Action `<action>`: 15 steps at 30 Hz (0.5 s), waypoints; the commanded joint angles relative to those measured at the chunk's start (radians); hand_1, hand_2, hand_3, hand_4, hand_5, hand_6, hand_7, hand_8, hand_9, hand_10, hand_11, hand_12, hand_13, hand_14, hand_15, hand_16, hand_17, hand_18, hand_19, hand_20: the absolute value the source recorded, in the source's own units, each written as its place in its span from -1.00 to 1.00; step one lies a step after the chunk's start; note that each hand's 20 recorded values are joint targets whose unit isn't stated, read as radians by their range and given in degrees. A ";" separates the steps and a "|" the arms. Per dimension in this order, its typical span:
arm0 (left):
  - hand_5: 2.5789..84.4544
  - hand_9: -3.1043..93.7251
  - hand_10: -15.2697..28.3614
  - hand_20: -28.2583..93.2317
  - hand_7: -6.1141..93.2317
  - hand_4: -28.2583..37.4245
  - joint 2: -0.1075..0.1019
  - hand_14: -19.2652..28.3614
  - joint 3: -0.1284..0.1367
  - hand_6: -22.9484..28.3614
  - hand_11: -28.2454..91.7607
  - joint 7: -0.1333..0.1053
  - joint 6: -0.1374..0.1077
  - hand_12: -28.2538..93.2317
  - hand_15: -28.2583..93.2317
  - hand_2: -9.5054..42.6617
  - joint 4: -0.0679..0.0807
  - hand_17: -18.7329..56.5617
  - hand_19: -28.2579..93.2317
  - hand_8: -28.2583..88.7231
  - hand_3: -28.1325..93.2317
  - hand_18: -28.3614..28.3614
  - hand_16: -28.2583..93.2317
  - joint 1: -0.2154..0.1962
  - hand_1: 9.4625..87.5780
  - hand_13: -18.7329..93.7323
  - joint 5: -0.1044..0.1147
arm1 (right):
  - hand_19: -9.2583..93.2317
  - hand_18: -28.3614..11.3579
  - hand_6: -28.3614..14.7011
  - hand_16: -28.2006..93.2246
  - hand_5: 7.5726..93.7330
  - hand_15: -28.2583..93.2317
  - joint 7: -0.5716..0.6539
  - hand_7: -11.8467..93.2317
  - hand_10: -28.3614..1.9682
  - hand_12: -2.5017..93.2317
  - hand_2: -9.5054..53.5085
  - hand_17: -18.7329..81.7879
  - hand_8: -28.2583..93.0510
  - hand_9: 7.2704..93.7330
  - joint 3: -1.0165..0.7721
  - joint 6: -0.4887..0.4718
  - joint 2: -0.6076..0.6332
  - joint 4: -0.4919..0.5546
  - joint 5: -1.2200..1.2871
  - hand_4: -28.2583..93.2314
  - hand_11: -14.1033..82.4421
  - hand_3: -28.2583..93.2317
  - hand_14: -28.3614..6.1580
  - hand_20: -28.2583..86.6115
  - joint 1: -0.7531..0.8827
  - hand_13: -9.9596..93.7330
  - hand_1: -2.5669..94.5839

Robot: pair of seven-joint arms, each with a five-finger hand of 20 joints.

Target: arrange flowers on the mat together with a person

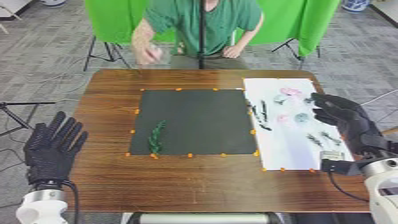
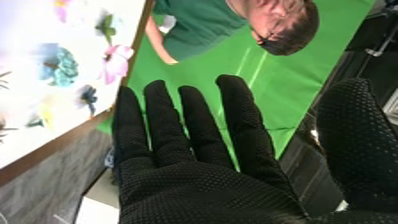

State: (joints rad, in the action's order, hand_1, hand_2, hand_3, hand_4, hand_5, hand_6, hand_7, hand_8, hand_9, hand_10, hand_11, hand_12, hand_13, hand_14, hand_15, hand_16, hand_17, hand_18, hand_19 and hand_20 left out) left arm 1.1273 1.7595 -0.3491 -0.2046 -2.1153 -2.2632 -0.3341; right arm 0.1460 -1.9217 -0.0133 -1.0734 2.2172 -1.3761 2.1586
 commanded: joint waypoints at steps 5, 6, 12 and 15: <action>-0.17 -0.37 0.37 -0.38 -0.64 -1.00 0.002 0.36 0.002 0.20 -0.25 -0.007 0.006 -0.46 -0.23 -0.11 0.000 -0.76 0.07 -0.69 0.61 0.57 -0.65 -0.015 -0.61 -0.32 0.005 | -0.21 -0.50 0.10 -0.26 -0.31 -0.41 0.012 -0.44 -0.30 -0.65 -0.52 -0.44 -0.74 -0.35 -0.093 0.054 0.035 0.029 -0.123 -0.94 -0.60 0.76 -0.37 -0.30 0.044 -0.25 -0.57; -0.17 -0.37 0.37 -0.38 -0.64 -1.00 0.002 0.36 0.003 0.20 -0.25 -0.008 0.006 -0.46 -0.22 -0.11 0.000 -0.76 0.07 -0.69 0.61 0.57 -0.65 -0.016 -0.62 -0.32 0.004 | -0.21 -0.49 0.09 -0.25 -0.31 -0.42 0.032 -0.44 -0.31 -0.65 -0.53 -0.44 -0.74 -0.36 -0.108 0.045 0.037 0.034 -0.164 -0.94 -0.60 0.76 -0.37 -0.30 0.046 -0.26 -0.57; -0.17 -0.37 0.37 -0.38 -0.64 -1.00 0.005 0.36 0.007 0.20 -0.25 -0.010 0.003 -0.46 -0.23 -0.11 -0.004 -0.76 0.07 -0.69 0.61 0.58 -0.65 -0.022 -0.62 -0.32 0.003 | -0.18 -0.52 0.02 -0.24 -0.34 -0.43 0.236 -0.47 -0.37 -0.64 -0.65 -0.47 -0.73 -0.38 -0.101 0.104 0.117 0.057 -0.445 -0.93 -0.60 0.74 -0.45 -0.29 0.047 -0.28 -0.56; -0.18 -0.37 0.37 -0.38 -0.64 -1.00 0.004 0.36 0.007 0.20 -0.25 -0.012 0.001 -0.46 -0.22 -0.11 -0.004 -0.76 0.07 -0.69 0.62 0.57 -0.65 -0.024 -0.62 -0.32 0.004 | -0.13 -0.55 -0.01 -0.23 -0.33 -0.42 0.349 -0.48 -0.41 -0.62 -0.73 -0.46 -0.72 -0.33 -0.070 0.130 0.152 0.056 -0.591 -0.92 -0.56 0.73 -0.46 -0.29 0.038 -0.23 -0.54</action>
State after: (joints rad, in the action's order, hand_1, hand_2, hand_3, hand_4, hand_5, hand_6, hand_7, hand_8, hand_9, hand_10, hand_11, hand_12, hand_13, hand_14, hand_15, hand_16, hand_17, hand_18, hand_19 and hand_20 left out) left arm 1.1273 1.7628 -0.3548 -0.2041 -2.1167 -2.2658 -0.3331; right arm 0.2929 -2.0545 0.0167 -1.0254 2.2684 -1.7341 2.2068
